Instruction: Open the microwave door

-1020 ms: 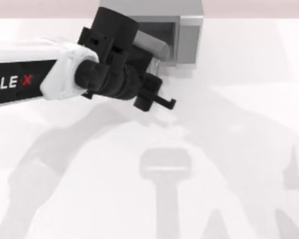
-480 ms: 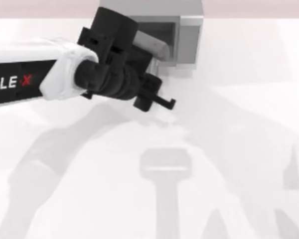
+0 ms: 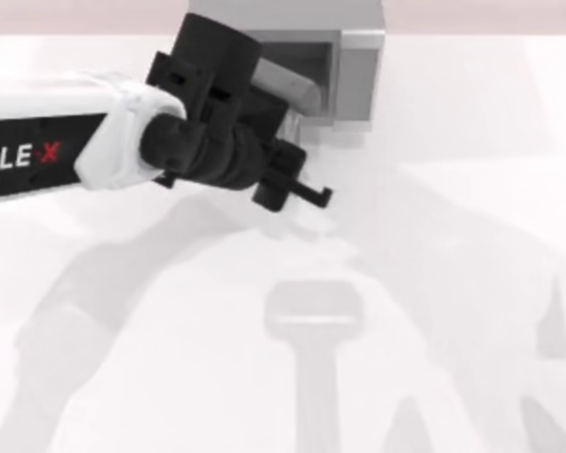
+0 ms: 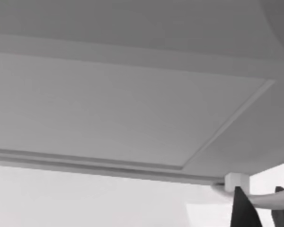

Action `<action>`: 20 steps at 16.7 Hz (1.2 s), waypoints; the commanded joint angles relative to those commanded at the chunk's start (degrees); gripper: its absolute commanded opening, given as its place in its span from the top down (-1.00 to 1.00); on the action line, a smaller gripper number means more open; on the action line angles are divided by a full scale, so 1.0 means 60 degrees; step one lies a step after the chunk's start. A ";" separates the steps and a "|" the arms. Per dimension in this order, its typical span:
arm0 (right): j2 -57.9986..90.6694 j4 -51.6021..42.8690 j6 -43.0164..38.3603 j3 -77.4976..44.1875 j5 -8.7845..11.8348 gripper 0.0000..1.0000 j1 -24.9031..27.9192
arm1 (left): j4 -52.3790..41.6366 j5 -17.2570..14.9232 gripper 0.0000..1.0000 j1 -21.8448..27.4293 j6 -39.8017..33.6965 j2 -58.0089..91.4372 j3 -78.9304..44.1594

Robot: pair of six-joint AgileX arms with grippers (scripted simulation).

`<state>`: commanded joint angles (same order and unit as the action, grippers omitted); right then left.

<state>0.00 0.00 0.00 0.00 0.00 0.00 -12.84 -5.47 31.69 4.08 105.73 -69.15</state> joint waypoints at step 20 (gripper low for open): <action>0.0000 0.0000 0.0000 0.0000 0.0000 -1.00 0.0000 | -0.0021 -0.0449 1.00 -0.0217 0.0532 -0.0191 0.0236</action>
<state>0.00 0.00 0.00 0.00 0.00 0.00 -12.97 -8.16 30.39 7.27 104.58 -67.74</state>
